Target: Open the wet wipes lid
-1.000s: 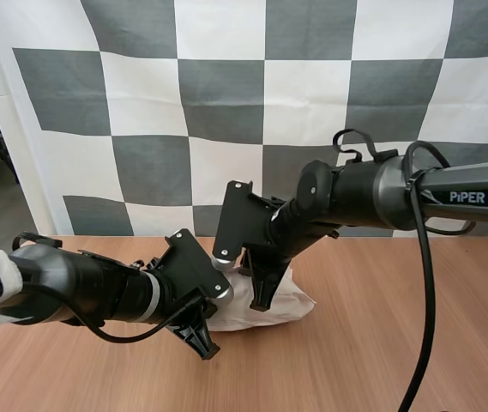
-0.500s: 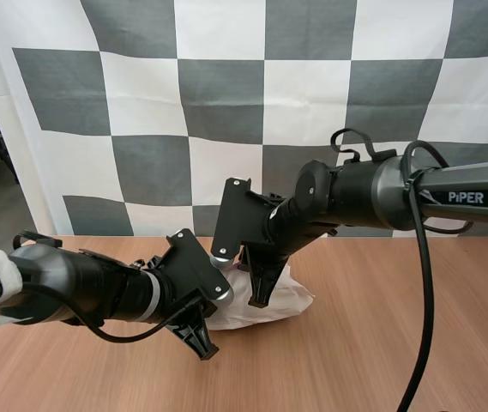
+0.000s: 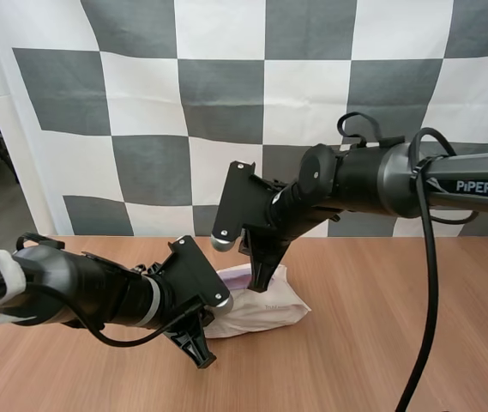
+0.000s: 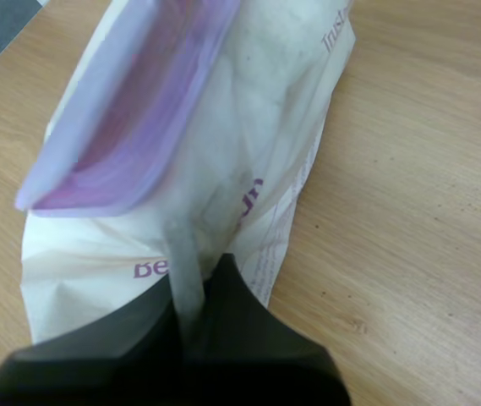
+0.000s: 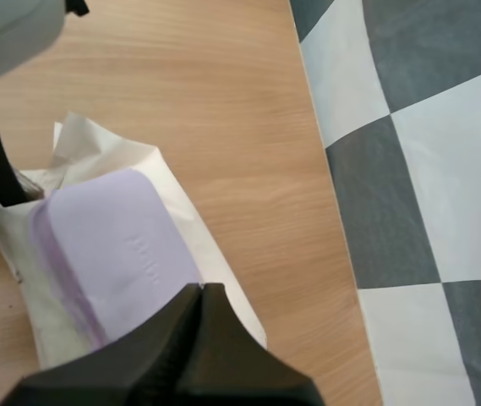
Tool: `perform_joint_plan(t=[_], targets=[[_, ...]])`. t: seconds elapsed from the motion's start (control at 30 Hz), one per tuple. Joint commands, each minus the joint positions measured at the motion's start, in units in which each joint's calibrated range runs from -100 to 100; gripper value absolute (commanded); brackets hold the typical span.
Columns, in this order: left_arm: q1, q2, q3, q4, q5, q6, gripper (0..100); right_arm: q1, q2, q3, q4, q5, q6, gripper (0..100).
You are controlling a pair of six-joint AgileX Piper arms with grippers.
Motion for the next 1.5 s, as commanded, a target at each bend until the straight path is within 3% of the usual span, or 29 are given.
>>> perform_joint_plan(t=[0.0, 0.17, 0.6, 1.47], targets=[[0.02, 0.0, -0.2, -0.2, -0.1, -1.3, 0, 0.0, 0.1, 0.1, -0.1, 5.0, 0.5, 0], [0.02, 0.0, -0.2, -0.2, -1.5, -1.3, 0, 0.0, -0.2, 0.1, -0.8, 17.8, 1.1, 0], [0.02, 0.0, -0.2, -0.2, -1.9, -1.3, 0, 0.0, -4.5, 0.9, -1.4, 24.6, 2.5, 0], [0.02, 0.0, -0.2, -0.1, -1.6, -1.4, 0, 0.0, 6.4, 1.8, -1.4, -1.8, 0.8, 0]])
